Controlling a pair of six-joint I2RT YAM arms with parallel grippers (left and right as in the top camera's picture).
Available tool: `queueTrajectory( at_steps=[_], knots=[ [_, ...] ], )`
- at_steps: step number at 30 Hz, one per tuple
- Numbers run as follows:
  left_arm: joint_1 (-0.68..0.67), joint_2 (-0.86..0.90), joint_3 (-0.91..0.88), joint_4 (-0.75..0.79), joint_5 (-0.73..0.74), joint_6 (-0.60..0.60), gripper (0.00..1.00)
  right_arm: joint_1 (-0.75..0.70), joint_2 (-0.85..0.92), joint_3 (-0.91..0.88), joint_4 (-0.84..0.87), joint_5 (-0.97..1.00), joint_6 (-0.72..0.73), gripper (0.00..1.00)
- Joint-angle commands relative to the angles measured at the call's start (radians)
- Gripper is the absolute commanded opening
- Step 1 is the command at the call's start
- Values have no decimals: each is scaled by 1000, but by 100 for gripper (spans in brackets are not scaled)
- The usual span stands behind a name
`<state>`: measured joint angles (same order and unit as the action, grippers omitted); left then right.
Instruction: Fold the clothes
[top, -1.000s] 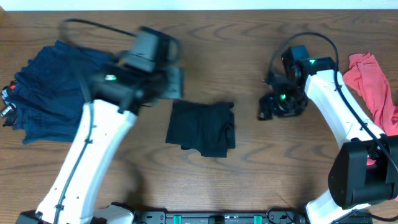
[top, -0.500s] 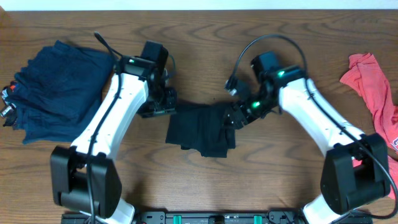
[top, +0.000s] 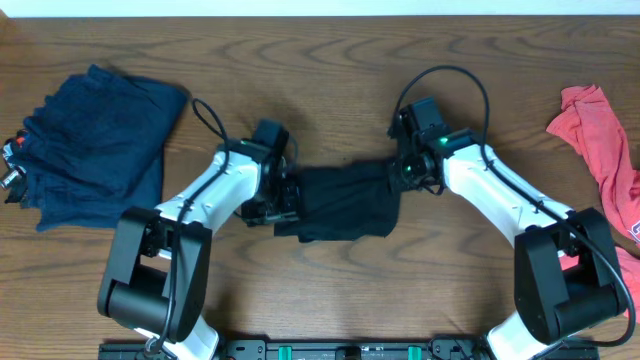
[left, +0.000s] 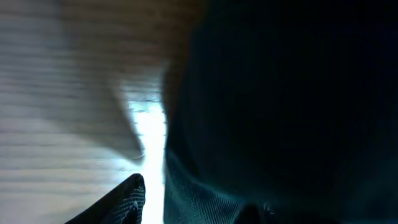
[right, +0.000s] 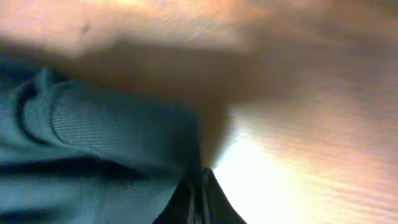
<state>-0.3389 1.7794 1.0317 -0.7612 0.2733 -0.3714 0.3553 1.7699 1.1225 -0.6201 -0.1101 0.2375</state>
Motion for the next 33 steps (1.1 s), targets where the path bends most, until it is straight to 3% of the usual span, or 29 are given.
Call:
queueTrajectory(
  at_steps=[1, 7, 10, 14, 17, 26, 33],
  knots=[
    [-3, 14, -48, -1, -11, -51, 57, -18, -3, 3, 19, 96, 36, 18],
    [7, -58, 1, -149, -31, -64, 55, -15, -24, 14, -34, 23, -10, 26],
    [21, -160, 56, -167, -59, -64, 59, -16, -75, 45, -82, -98, -58, 27],
    [31, -279, 85, -40, -114, -50, 80, -11, -156, 70, -103, -407, -173, 28],
    [31, -304, 85, 72, -113, -15, 80, 13, -175, 67, -120, -506, -176, 22],
    [28, -105, 85, 119, -89, 2, 79, 184, -89, -18, -55, -506, -171, 20],
    [31, 85, 85, 180, -146, 71, 79, 261, 60, -81, 42, -381, -119, 16]
  ],
)
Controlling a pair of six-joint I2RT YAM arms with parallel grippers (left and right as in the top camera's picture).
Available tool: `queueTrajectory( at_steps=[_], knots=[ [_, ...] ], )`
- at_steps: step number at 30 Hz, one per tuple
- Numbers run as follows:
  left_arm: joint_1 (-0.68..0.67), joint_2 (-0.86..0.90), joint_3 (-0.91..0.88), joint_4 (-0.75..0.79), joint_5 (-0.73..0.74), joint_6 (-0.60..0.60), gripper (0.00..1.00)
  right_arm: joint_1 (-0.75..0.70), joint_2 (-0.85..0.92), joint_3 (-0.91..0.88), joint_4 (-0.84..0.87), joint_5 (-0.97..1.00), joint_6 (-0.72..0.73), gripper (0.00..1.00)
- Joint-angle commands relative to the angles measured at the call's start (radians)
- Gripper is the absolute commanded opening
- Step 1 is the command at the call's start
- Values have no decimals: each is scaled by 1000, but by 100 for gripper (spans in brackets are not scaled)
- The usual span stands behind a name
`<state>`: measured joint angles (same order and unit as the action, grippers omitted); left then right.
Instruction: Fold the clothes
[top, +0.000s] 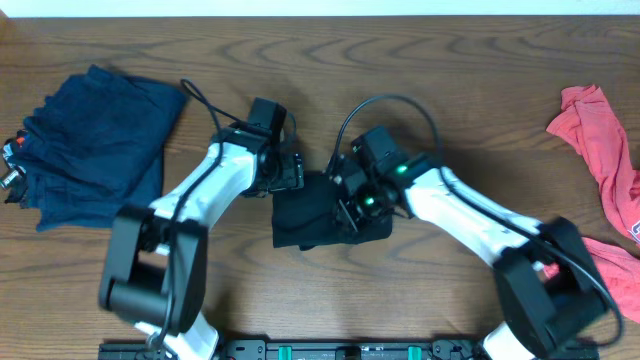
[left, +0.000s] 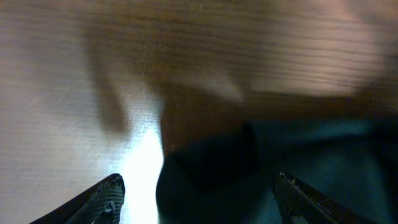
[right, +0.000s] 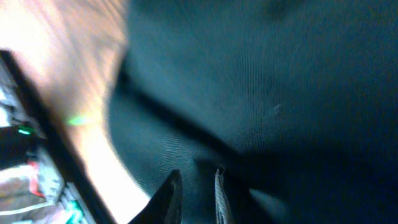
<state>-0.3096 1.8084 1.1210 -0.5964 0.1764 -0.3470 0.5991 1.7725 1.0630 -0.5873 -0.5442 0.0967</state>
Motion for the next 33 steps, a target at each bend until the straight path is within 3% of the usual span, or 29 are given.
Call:
queueTrajectory(
  at_steps=[1, 5, 9, 12, 14, 18, 21, 24, 28, 31, 33],
  knots=[
    [2, 70, -4, 21, -67, 47, 79, 17, 73, -22, 8, 60, 23, 15],
    [20, 119, -4, 27, -117, 26, 77, 1, 132, -23, -1, 166, 90, 11],
    [43, 126, -4, -51, -102, -61, 67, -39, 135, -20, 7, 405, 150, 14],
    [38, 126, -4, -171, -33, -140, 63, -87, 134, -2, 51, 554, 148, 33],
    [26, 124, -4, -242, 0, -195, 63, -121, 133, 21, 89, 602, 83, 40],
    [5, 102, -4, -298, 59, -219, 61, -173, 117, 108, 63, 608, -25, 43],
    [7, 43, -4, -301, 39, -243, 61, -200, 72, 189, -39, 607, -23, 44],
    [34, -45, -4, -249, -34, -246, 63, -215, 0, 241, -128, 607, -18, 42],
    [78, -163, -4, -89, -48, -189, 79, -217, -113, 246, -192, 607, -16, 45],
    [89, -217, -4, 39, 23, -90, 89, -217, -162, 246, -232, 607, -15, 45],
    [89, -224, -4, 118, 138, 5, 90, -217, -184, 246, -254, 607, -15, 45]
  ],
)
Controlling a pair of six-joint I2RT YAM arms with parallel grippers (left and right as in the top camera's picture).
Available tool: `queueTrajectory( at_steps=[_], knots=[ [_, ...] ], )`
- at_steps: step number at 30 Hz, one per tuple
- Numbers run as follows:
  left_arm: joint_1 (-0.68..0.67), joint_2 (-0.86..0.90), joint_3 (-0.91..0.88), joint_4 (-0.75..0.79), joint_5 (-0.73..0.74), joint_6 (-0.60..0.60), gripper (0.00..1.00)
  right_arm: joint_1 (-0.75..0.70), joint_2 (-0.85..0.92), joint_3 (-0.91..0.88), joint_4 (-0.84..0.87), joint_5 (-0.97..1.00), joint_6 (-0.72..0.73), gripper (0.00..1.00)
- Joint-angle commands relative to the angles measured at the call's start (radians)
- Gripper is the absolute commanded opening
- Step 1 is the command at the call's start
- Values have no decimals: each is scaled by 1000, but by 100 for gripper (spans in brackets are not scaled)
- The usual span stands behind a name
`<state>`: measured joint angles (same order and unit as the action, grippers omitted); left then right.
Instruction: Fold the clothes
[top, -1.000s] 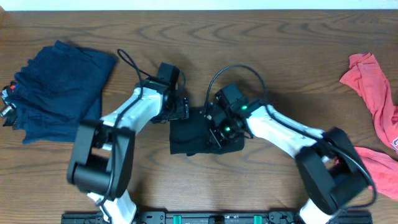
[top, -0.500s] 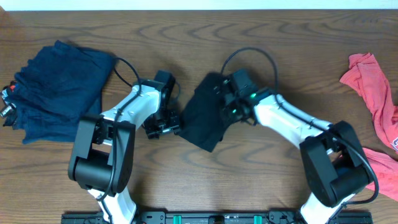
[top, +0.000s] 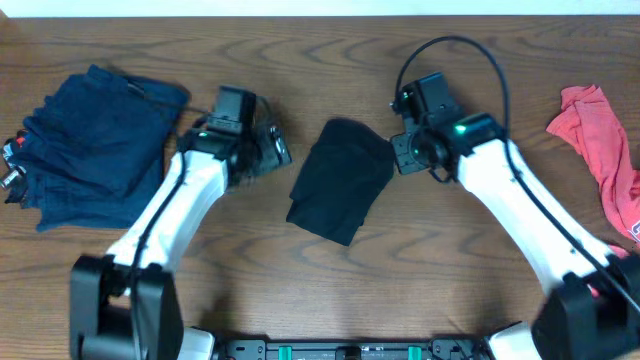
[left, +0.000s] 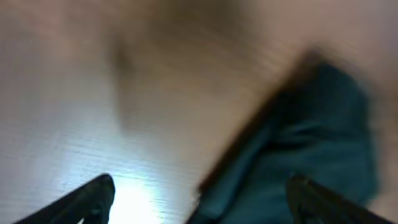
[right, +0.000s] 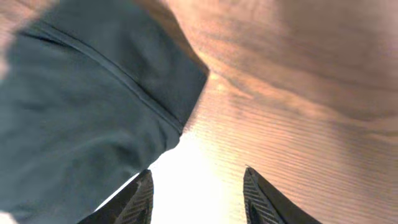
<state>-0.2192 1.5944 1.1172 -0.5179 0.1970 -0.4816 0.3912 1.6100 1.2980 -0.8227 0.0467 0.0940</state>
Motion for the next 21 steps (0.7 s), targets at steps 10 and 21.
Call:
queueTrajectory(
  at_steps=[10, 21],
  knots=[
    [-13, 163, 0, 119, 488, 419, 98, -9, -37, 11, -77, 8, 27, 46],
    [-82, 434, 0, 259, 626, 391, 100, -9, -37, 11, -129, 9, 33, 45]
  ],
)
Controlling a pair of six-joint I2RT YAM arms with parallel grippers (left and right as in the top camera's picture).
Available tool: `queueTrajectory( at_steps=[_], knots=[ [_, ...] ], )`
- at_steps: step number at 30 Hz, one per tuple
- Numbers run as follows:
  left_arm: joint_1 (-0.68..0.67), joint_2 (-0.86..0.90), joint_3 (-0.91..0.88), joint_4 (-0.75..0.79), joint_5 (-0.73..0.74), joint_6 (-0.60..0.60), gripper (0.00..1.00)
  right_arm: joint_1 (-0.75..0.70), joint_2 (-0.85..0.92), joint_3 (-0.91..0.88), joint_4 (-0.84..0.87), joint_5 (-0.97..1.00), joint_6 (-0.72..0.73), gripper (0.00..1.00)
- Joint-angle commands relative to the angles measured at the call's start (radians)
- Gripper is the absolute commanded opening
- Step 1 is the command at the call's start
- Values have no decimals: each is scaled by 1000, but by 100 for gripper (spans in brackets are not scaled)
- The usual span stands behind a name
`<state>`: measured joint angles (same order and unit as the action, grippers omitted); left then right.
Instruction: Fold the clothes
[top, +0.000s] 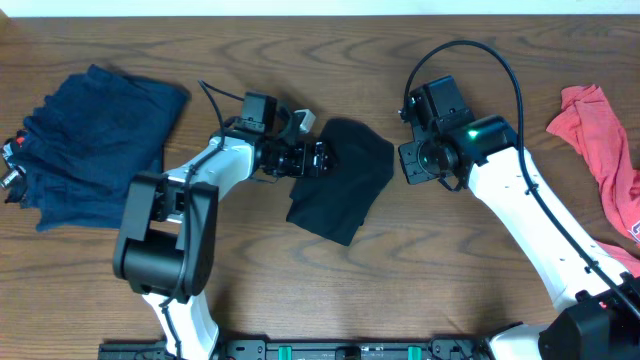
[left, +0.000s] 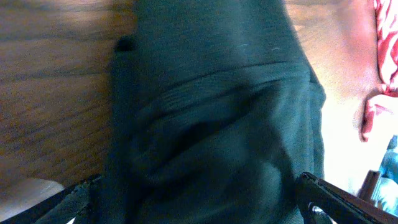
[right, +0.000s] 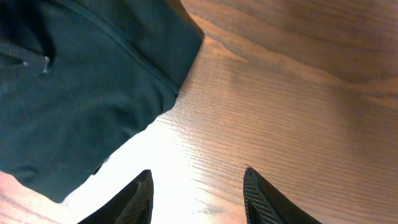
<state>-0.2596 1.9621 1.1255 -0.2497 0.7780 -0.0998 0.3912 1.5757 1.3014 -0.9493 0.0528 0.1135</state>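
A black garment (top: 340, 190) lies folded into a tilted oblong at the table's middle. My left gripper (top: 316, 158) is at its upper left edge. In the left wrist view its fingers (left: 84, 200) stand wide open and dark cloth (left: 211, 124) fills the space between them. My right gripper (top: 410, 163) hovers just right of the garment, open over bare wood (right: 200, 196), with the garment's corner (right: 93, 81) at the upper left of its view.
A stack of folded navy clothes (top: 90, 140) sits at the far left, with a small dark object (top: 10, 165) at its edge. A red garment (top: 605, 140) lies crumpled at the right edge. The wooden table (top: 450, 280) stretches toward the front.
My left gripper was open over bare wood left of the black garment. It is now at the garment's upper left edge, open around the cloth. The right gripper has barely moved.
First each gripper was at one end of the black garment, which was spread wide. Then the right gripper was over its left part and the garment was narrower. Later both grippers were open and clear of the folded, tilted garment. Now the left is back on it.
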Motion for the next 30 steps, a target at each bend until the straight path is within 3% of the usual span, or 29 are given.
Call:
queueTrajectory(
  at_steps=[1, 2, 3, 4, 5, 6, 7, 12, 19, 24, 30],
  knots=[
    [-54, 78, -8, -6, 45, 10, 97, -9, -3, 8, -2, 3, 13, 45],
    [-66, 87, -8, -3, 45, 10, 90, -9, -3, 8, -1, 3, 13, 45],
    [-77, 93, -8, 2, 45, 10, 73, -9, -3, 8, -1, 3, 14, 45],
    [-84, 95, -8, 9, 44, 10, 42, -9, -3, 8, -2, 3, 13, 45],
    [-87, 94, -8, 21, 45, 9, 19, -9, -3, 8, -2, 3, 13, 44],
    [-86, 89, -6, 36, 45, 6, 10, -9, -3, 8, -4, 3, 13, 45],
    [-82, 85, -2, 49, 45, 0, 6, -9, -3, 8, -5, 3, 13, 44],
    [-13, 19, 79, 57, 34, -17, 6, -9, -9, 8, -14, 3, 13, 43],
    [198, -181, 179, 63, -262, -210, 6, -9, -21, 8, -17, 4, 13, 43],
    [392, -294, 182, 146, -396, -265, 6, -9, -21, 8, -19, 3, 13, 43],
    [581, -293, 181, 224, -463, -281, 6, -9, -21, 8, -23, 3, 14, 43]
  ],
)
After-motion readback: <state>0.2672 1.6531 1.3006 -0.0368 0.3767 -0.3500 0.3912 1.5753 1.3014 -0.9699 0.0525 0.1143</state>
